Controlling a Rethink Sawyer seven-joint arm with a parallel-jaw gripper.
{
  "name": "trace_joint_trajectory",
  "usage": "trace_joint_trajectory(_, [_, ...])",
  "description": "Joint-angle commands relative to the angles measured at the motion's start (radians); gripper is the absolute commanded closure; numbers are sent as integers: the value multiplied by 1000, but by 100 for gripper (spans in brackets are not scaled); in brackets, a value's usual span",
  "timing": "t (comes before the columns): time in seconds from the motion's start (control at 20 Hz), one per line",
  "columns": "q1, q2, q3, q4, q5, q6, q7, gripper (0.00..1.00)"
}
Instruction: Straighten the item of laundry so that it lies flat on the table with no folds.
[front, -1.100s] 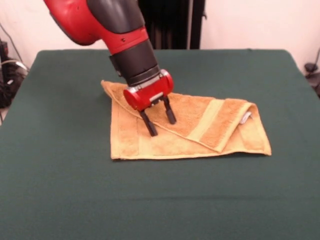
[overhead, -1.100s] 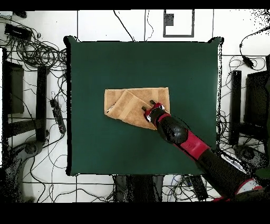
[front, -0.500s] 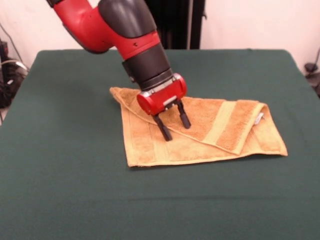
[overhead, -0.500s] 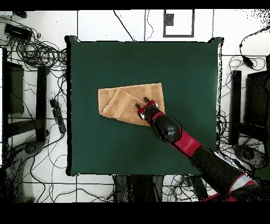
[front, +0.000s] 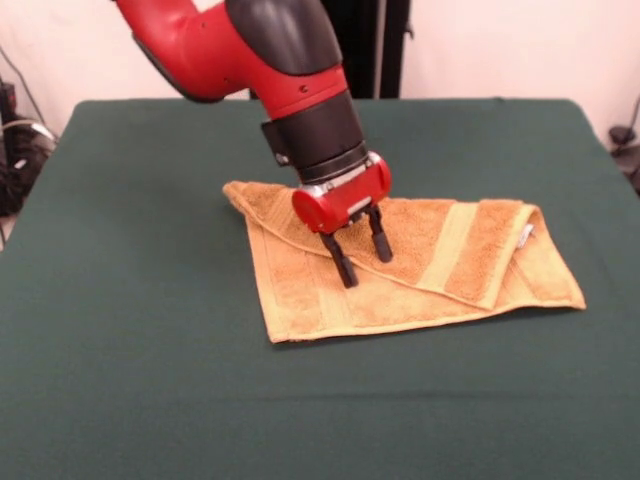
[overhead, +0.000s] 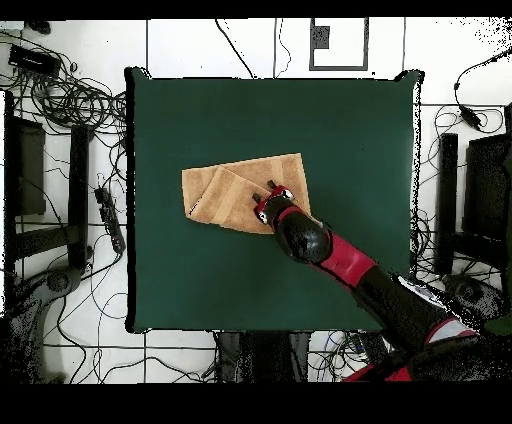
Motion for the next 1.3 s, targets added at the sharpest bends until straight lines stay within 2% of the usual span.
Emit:
trace_joint_trajectory(0.05, [135,42,-79,-84,79,178,248,0])
trace_joint_trajectory(0.5, [126,37,-69,-80,89,218,238,0])
trace_joint_trajectory(0.8, [142,51,-102,-102,87,329,202,0])
trace_joint_trajectory(1.05, [213,33,-192,-151,91,515,183,0])
trace_joint_trajectory(1.3, [231,19,-217,-155,71,537,203,0])
